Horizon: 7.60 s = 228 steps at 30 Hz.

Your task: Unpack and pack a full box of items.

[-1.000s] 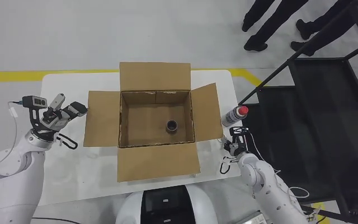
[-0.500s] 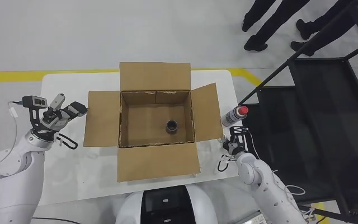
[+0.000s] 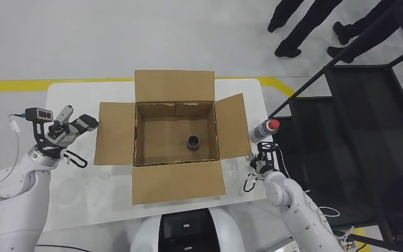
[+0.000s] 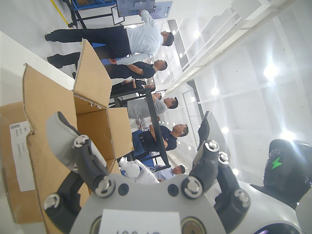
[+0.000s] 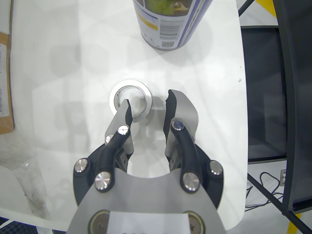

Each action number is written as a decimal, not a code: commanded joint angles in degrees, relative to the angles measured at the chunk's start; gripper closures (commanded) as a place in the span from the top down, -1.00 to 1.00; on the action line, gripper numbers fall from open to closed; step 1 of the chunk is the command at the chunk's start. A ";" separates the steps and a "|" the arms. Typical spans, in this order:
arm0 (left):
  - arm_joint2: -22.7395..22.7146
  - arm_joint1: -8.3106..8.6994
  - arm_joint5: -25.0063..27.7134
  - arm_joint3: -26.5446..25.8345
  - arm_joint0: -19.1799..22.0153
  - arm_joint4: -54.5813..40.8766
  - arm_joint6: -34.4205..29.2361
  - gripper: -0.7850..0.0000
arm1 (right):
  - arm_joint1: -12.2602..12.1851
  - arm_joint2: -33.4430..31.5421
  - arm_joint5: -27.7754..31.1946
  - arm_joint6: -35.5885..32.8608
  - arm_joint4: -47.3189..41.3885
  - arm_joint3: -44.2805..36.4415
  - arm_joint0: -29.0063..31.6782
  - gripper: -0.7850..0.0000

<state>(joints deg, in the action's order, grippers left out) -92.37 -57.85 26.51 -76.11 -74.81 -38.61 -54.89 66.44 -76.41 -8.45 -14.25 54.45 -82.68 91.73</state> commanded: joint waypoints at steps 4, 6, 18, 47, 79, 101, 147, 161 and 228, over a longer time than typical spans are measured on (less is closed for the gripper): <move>0.00 0.00 0.00 0.00 0.00 -0.13 -0.01 1.00 | 0.24 0.43 -0.07 0.02 0.02 0.67 -0.18 -0.44; 0.00 0.00 0.00 0.00 0.00 -0.13 -0.01 1.00 | 0.33 0.52 -0.07 0.06 -0.03 0.92 -0.31 -0.58; 0.00 0.00 0.00 0.00 0.00 -0.13 -0.01 1.00 | 0.27 -2.08 0.72 2.20 -0.89 -1.79 2.48 -1.00; 0.00 0.00 0.00 0.00 0.00 -0.13 -0.01 1.00 | -1.27 -19.49 11.31 9.82 0.95 -36.84 27.89 -1.00; 0.00 0.00 0.00 0.00 0.00 -0.13 -0.01 1.00 | -0.68 -13.42 15.47 6.09 -2.54 -40.57 17.43 -1.00; 0.00 0.00 0.00 0.00 0.00 -0.13 -0.01 1.00 | 2.95 15.00 8.78 -13.57 5.95 -20.46 -18.89 -1.00; 0.00 0.00 0.00 0.00 0.00 -0.13 -0.01 1.00 | 1.42 -2.25 24.33 8.08 12.40 -34.22 1.54 1.00; 0.00 0.00 0.00 0.00 0.00 -0.13 -0.01 1.00 | 1.01 -8.68 23.68 16.15 11.30 -35.53 9.20 1.00; 0.00 0.00 0.00 0.00 0.00 -0.13 -0.01 1.00 | 5.42 -5.15 12.36 39.22 8.33 17.71 -10.71 0.86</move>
<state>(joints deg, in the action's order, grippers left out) -92.37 -57.85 26.51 -76.11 -74.81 -38.61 -54.89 71.77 -81.70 4.03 24.92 63.12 -65.25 81.20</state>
